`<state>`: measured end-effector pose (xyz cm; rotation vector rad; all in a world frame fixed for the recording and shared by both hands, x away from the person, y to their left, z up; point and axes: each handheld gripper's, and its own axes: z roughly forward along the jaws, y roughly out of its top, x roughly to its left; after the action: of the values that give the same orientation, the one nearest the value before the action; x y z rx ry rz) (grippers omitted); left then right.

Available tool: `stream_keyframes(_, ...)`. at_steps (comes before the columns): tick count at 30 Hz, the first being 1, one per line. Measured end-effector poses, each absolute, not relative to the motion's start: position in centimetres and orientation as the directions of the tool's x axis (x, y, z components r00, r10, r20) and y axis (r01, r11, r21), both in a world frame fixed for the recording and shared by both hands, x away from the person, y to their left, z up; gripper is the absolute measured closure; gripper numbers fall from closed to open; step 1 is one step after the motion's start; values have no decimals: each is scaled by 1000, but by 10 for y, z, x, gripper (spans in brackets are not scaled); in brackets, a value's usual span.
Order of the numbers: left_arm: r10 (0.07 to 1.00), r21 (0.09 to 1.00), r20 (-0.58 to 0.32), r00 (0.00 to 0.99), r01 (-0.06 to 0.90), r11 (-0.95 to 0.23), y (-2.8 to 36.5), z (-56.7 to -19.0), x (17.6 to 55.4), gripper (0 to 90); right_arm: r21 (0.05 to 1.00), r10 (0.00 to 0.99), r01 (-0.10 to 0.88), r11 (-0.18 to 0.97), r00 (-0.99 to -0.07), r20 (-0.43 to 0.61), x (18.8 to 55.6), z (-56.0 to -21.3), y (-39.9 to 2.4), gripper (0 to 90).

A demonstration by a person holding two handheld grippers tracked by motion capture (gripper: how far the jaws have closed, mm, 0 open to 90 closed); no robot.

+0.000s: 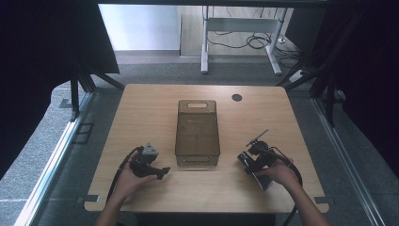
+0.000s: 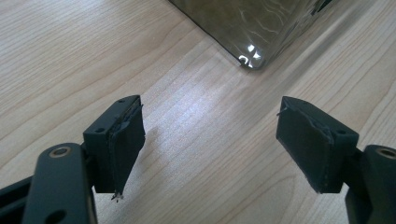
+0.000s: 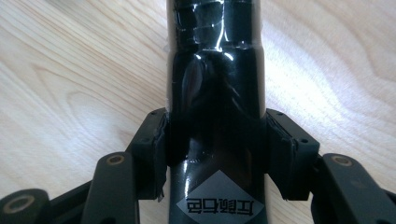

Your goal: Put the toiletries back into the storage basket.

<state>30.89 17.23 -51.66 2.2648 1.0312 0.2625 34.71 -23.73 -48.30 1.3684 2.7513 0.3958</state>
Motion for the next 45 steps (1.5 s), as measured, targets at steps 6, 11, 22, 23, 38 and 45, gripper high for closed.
stream_keyframes(6,732,620,-74,677,606,-498,171,-516,308,239,270,797,784,559,-597,86,349,-474,-240,455)
stream_keyframes(11,732,617,-75,677,608,-499,172,-517,309,239,288,799,787,546,-592,103,350,-467,-240,456)
stream_keyframes(22,733,620,-76,676,608,-497,172,-517,308,239,328,802,789,520,-583,132,353,-453,-241,457)
stream_keyframes(23,733,620,-79,675,609,-494,173,-516,308,239,331,805,792,512,-578,138,353,-451,-241,458)
stream_keyframes(38,735,618,-84,672,614,-491,173,-517,308,239,388,806,790,475,-567,169,359,-432,-239,459)
stream_keyframes(45,733,616,-84,675,613,-494,173,-518,309,239,397,806,790,467,-565,176,363,-422,-237,461)
